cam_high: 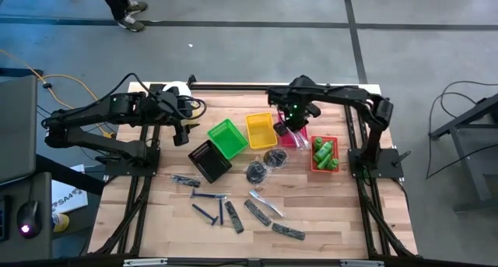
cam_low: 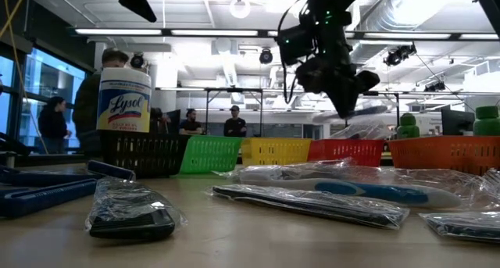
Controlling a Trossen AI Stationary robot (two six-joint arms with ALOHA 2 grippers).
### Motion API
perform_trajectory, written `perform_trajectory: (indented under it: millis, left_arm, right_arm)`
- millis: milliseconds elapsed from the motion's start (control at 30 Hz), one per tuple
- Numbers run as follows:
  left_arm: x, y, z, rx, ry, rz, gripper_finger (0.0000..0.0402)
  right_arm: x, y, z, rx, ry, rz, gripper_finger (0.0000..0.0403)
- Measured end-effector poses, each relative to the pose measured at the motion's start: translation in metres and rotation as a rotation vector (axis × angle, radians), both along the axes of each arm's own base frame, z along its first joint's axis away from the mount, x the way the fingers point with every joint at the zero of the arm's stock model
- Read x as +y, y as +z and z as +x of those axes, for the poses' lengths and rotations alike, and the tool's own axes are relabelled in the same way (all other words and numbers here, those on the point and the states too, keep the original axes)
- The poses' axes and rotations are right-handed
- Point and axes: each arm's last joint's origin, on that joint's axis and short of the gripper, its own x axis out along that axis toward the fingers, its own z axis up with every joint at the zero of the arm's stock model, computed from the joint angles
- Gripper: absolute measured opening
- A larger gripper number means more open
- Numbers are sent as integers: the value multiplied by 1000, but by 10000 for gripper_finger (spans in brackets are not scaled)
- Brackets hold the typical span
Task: Pick & Place Travel size toiletries
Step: Put the blue toothbrush into the red bin
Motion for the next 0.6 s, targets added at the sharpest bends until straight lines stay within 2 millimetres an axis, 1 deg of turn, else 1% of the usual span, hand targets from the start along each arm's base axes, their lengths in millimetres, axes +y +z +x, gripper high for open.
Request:
perform_trajectory:
  millis: [233, 600]
  left_arm:
    - [0, 0, 0, -1, 2, -3, 260]
    - [0, 0, 0, -1, 3, -3, 260]
  right_arm:
    - [1, -4, 1, 41, -53, -16, 56]
    - [-4, -3, -6, 124, -100, -58, 113]
